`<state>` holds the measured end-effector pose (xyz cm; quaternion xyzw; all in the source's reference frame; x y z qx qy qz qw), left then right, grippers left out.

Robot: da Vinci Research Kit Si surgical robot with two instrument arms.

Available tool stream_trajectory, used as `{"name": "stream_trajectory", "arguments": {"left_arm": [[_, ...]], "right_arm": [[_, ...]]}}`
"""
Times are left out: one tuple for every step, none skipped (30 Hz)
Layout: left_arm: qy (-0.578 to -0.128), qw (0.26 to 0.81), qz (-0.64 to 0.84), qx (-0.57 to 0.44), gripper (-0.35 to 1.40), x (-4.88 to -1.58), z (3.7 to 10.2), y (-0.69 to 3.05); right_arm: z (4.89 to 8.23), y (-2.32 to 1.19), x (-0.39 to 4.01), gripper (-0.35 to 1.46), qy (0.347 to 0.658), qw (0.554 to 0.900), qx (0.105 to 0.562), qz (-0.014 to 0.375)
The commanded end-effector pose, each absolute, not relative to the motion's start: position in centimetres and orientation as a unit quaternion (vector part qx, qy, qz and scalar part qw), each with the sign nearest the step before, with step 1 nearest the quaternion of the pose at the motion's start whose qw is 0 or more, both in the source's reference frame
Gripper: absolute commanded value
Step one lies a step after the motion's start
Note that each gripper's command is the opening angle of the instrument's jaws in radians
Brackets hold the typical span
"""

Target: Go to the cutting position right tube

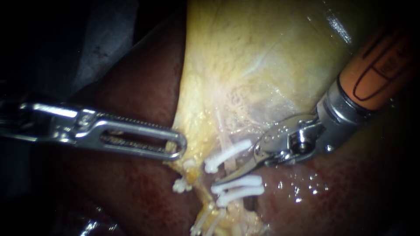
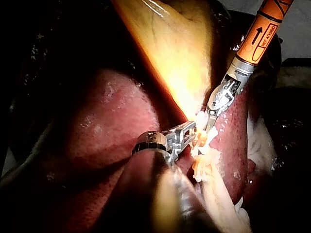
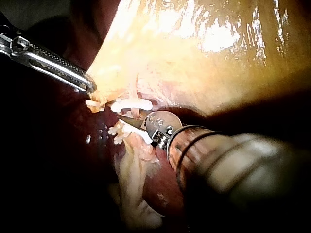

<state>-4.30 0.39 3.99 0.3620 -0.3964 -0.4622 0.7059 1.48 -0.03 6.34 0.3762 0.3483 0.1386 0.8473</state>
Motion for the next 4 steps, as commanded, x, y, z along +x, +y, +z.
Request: {"name": "stream_trajectory", "arguments": {"left_arm": [[-0.396, 0.706, -0.462, 0.362, -0.35, -4.30, 3.99, 0.40], [-0.396, 0.706, -0.462, 0.362, -0.35, -4.30, 4.00, 0.40], [-0.396, 0.706, -0.462, 0.362, -0.35, -4.30, 4.00, 0.40], [-0.396, 0.706, -0.462, 0.362, -0.35, -4.30, 4.00, 0.40]], "right_arm": [[6.34, -0.03, 1.48, 0.19, 0.348, 0.847, 0.376, 0.138], [6.34, -0.03, 1.48, 0.19, 0.348, 0.847, 0.376, 0.138], [6.34, -0.03, 1.48, 0.19, 0.348, 0.847, 0.376, 0.138], [6.34, -0.03, 1.48, 0.19, 0.348, 0.847, 0.376, 0.138]]}}
